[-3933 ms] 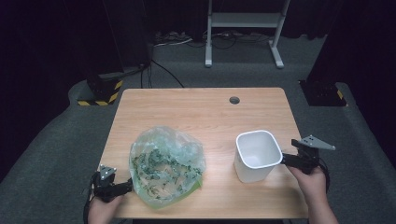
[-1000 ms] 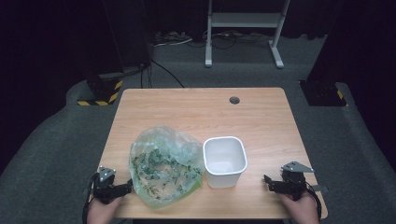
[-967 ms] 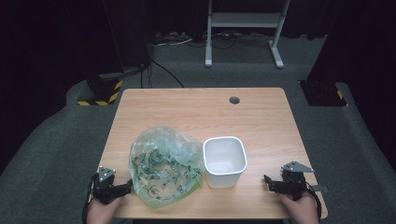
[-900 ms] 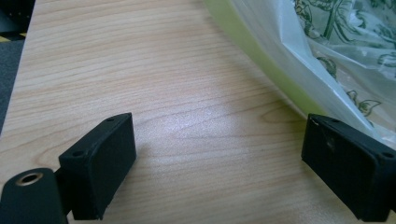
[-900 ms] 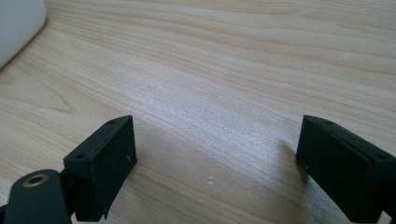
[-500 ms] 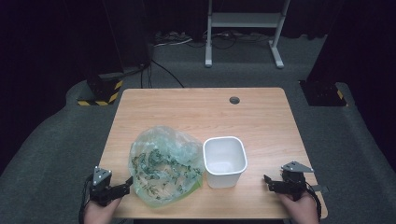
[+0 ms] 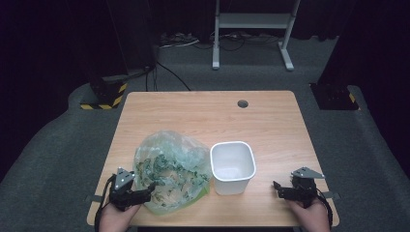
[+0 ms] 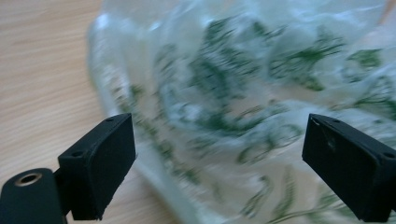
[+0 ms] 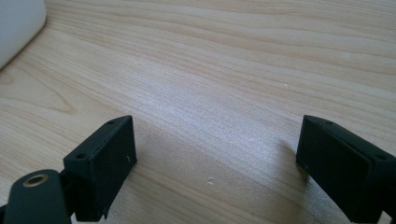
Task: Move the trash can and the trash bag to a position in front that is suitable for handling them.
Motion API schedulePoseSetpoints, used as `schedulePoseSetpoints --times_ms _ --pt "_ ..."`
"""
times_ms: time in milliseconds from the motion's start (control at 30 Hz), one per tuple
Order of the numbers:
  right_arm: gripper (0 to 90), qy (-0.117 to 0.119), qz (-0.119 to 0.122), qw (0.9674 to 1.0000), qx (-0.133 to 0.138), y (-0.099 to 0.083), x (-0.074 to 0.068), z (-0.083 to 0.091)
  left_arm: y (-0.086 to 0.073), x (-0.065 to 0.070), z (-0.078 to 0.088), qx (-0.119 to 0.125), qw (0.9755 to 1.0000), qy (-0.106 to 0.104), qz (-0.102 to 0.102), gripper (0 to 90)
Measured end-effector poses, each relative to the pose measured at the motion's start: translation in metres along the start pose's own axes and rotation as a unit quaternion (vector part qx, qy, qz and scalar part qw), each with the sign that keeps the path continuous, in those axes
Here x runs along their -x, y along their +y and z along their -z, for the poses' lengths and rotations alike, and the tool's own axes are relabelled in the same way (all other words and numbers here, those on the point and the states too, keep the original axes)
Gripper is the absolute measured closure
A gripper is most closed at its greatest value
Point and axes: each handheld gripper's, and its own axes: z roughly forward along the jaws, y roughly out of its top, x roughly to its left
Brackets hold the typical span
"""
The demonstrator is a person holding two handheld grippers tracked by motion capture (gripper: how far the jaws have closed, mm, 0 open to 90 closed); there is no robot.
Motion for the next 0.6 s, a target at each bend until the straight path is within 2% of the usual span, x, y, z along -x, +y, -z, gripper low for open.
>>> schedulePoseSetpoints --times_ms 167,333,467,600 --pt "11.8 0.0 0.001 1.0 0.0 0.0 0.0 0.0 0.015 0.012 -0.008 -0.006 0.9998 -0.019 -0.008 9.5" --pt "11.8 0.002 0.004 1.0 0.001 0.0 0.0 0.0 0.038 0.016 -0.02 -0.015 0.9995 -0.017 -0.02 9.4" --pt "11.8 0.002 0.003 1.0 0.001 0.0 0.0 0.0 0.053 0.02 -0.035 -0.033 0.9986 -0.019 -0.035 9.3" --pt "11.8 0.002 0.003 1.0 0.001 0.0 0.0 0.0 0.066 0.023 -0.049 -0.044 0.9981 -0.024 -0.036 9.4"
